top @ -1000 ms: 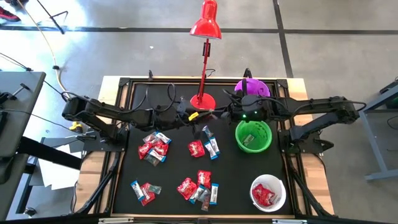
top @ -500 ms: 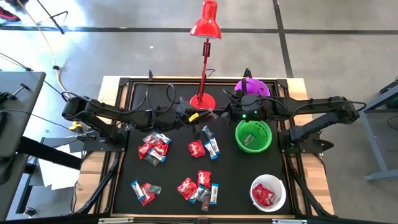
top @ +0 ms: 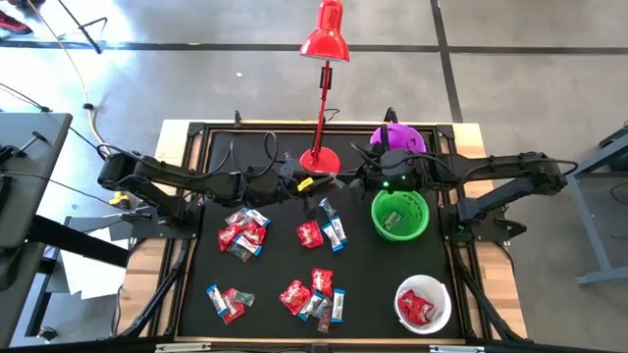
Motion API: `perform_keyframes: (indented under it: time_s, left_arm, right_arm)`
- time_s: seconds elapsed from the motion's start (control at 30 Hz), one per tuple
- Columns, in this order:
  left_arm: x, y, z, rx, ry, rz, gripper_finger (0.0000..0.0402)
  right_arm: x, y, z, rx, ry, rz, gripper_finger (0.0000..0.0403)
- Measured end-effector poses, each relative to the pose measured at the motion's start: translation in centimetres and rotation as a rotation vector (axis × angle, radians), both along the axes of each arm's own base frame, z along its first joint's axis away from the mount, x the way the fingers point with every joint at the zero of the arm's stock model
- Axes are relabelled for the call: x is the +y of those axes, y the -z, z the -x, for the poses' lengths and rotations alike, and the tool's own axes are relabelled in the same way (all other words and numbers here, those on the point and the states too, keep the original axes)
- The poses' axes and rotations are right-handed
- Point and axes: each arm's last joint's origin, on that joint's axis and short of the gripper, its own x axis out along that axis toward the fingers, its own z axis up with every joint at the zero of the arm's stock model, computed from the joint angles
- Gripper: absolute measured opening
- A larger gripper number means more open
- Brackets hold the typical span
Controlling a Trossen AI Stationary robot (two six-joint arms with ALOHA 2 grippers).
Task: Organize candy in baskets
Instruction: Put the green gummy into the violet bucket
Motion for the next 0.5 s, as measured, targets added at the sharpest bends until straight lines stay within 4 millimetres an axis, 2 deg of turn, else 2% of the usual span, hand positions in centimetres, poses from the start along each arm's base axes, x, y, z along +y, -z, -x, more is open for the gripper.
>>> perform_keyframes:
  time_s: [0.33,0.5]
  left_arm:
    - [-0.01,-0.03,0.0,0.036,0.025,-0.103,0.0112]
    - [0.05,-0.7,0.41,0.035,0.018,-0.16,0.0133]
  right_arm:
    - [-0.02,-0.01,0.0,-0.001,0.004,0.002,0.0001]
    - [-0.84,0.19,0.09,0.022,0.034,0.003,0.0]
